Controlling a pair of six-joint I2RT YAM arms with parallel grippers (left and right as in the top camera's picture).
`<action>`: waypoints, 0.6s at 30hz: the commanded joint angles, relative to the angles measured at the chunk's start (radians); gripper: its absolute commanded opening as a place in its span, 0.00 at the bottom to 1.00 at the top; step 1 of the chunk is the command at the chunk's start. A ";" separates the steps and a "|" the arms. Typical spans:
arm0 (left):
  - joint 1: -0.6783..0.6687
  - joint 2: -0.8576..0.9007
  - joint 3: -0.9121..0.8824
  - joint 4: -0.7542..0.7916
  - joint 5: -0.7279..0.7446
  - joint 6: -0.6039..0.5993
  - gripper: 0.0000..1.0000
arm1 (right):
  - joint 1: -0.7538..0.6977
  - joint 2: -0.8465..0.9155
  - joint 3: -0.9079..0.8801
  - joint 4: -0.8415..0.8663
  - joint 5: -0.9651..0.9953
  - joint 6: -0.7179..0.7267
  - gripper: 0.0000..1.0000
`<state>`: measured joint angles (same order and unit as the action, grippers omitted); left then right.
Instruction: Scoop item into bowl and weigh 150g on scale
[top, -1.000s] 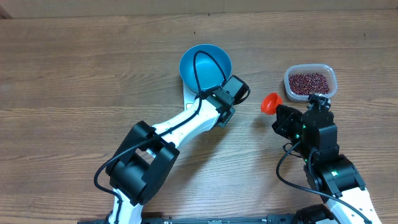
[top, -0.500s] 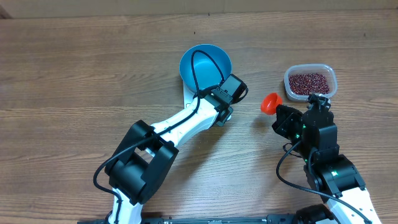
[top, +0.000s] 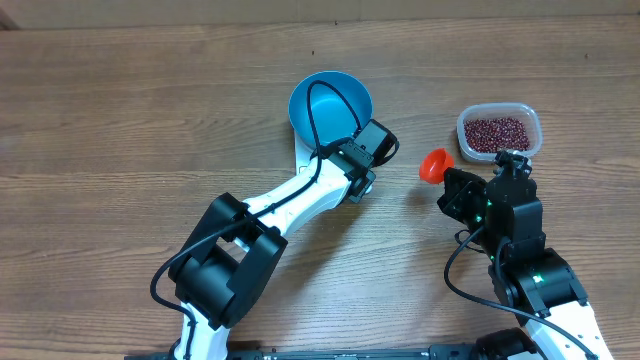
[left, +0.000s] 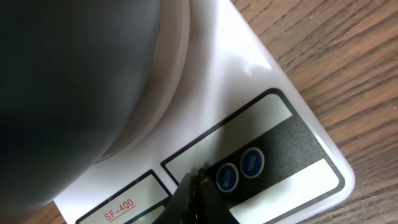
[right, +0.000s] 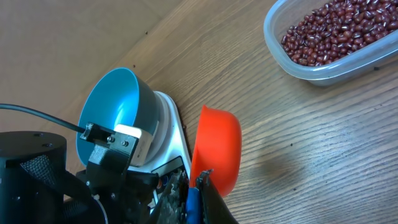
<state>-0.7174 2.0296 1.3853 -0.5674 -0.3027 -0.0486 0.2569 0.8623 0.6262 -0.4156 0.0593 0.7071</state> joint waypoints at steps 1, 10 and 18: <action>0.006 0.013 -0.009 0.004 0.008 0.012 0.04 | 0.004 -0.003 0.024 0.010 0.007 0.002 0.04; 0.006 0.013 -0.009 0.004 0.008 0.020 0.04 | 0.004 -0.003 0.024 0.010 0.007 0.002 0.04; 0.006 0.013 -0.010 0.003 0.009 0.019 0.04 | 0.004 -0.003 0.024 0.010 0.007 0.002 0.04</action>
<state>-0.7174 2.0296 1.3853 -0.5674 -0.3027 -0.0483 0.2569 0.8623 0.6262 -0.4145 0.0593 0.7067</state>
